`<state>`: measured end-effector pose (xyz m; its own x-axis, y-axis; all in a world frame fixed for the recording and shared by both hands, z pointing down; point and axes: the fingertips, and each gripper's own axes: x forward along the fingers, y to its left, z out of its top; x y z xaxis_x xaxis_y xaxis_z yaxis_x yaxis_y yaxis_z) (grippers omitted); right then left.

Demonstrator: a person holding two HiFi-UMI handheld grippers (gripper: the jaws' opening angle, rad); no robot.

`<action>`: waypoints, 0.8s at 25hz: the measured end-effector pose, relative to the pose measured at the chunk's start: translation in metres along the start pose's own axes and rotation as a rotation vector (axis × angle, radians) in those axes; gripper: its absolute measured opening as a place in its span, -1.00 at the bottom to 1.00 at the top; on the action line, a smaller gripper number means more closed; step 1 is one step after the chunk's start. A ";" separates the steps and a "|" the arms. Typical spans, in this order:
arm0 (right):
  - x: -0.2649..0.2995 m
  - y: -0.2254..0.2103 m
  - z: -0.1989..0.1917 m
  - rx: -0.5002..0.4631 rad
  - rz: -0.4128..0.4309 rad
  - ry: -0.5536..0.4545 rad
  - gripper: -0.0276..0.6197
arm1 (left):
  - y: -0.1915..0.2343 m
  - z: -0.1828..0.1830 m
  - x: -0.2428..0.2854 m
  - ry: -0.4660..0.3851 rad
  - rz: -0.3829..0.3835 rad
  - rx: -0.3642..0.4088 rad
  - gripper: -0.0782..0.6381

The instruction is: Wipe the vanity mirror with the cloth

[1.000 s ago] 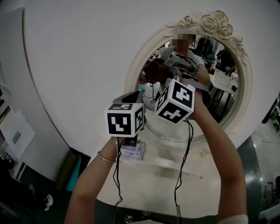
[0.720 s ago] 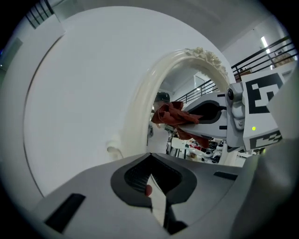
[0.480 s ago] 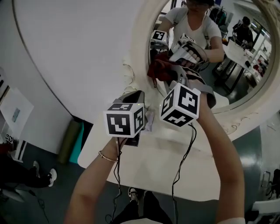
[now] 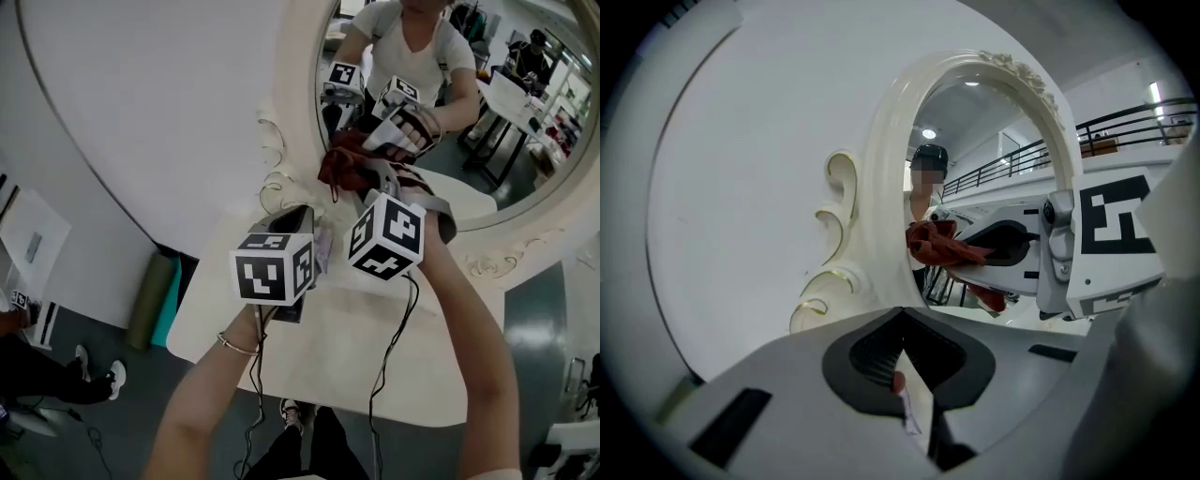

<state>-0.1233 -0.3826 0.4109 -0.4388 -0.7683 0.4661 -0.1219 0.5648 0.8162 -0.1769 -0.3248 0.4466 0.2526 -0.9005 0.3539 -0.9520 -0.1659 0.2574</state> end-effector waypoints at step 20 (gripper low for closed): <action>-0.225 -0.287 0.027 -0.128 -0.467 0.032 -0.73 | -0.149 0.268 -0.058 -0.340 -0.166 0.188 -0.77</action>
<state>-0.0135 -0.3643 0.0625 -0.3354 -0.9408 0.0482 -0.1876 0.1168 0.9753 -0.0959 -0.3556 0.1469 0.3638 -0.9315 -0.0031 -0.9260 -0.3620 0.1067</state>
